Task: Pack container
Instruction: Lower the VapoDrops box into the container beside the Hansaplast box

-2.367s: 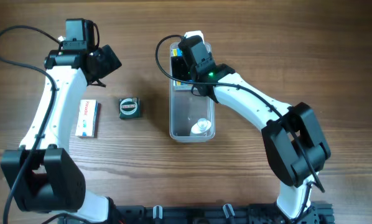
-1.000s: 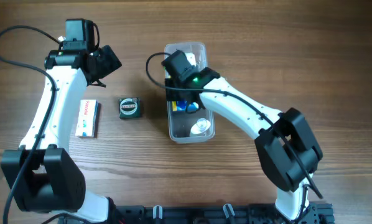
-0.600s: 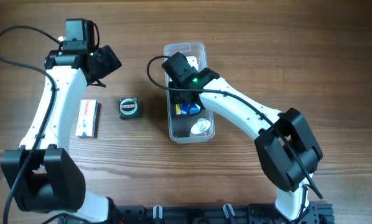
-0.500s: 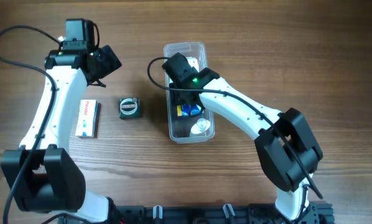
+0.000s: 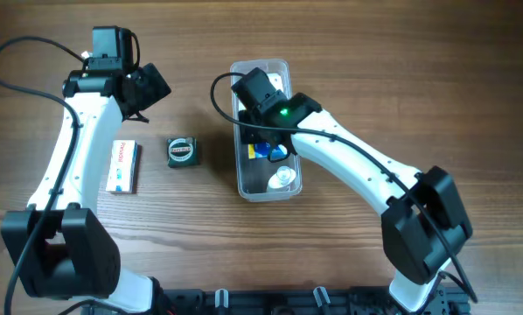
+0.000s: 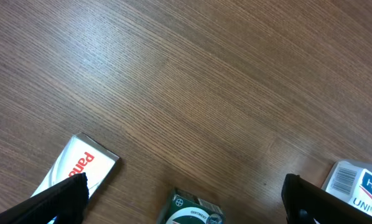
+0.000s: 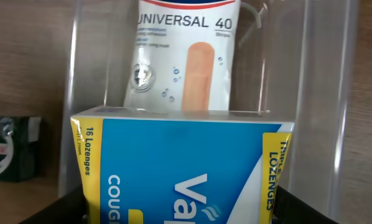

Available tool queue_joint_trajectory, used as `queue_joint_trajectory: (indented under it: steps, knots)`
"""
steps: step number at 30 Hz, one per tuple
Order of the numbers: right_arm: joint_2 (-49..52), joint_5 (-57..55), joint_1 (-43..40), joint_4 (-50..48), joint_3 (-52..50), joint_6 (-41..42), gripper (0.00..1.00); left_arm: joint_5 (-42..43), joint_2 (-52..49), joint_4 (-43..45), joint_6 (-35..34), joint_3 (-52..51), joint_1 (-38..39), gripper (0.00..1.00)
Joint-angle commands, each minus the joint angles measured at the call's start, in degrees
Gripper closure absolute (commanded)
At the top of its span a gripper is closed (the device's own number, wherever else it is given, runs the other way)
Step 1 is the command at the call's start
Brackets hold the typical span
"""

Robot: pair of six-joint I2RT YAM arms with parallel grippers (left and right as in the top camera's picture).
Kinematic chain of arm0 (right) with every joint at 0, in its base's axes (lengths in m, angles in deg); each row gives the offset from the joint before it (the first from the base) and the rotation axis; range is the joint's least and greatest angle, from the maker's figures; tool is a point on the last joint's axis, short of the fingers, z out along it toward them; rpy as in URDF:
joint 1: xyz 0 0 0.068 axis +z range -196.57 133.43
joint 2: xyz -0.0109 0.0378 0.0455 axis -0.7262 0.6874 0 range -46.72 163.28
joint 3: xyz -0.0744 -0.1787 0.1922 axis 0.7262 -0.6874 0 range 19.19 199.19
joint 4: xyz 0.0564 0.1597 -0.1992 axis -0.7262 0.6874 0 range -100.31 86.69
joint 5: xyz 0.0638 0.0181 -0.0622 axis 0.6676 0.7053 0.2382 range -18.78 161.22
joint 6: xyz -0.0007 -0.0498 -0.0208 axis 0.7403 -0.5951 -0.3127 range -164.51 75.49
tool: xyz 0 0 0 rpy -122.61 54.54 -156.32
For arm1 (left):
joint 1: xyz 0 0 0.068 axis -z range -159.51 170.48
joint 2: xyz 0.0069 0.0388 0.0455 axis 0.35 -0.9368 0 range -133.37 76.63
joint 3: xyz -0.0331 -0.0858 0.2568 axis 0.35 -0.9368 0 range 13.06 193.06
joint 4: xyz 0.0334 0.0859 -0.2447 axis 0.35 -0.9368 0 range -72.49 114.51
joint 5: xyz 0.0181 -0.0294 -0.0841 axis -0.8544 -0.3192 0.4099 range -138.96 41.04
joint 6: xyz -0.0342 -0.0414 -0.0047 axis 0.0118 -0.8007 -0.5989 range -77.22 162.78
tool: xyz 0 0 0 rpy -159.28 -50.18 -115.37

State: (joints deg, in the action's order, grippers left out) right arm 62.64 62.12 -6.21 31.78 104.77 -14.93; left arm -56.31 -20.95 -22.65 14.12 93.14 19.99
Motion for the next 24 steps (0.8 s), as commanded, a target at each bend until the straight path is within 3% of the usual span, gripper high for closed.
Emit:
queue_joint_trajectory:
  steps: [1, 21, 24]
  knots:
    - [-1.22, 1.97, 0.00, 0.66, 1.16, 0.81, 0.28, 0.50, 1.14, -0.04, -0.79, 0.44, -0.26, 0.00]
    - [-0.92, 3.19, -0.02, 1.29, 0.94, 2.12, 0.27, 0.52, 1.14, -0.20, -0.79, 0.44, -0.26, 0.00]
    - [-0.92, 3.28, -0.02, 1.31, 0.92, 2.10, 0.20, 0.52, 1.14, -0.28, -0.79, 0.44, -0.26, 0.00]
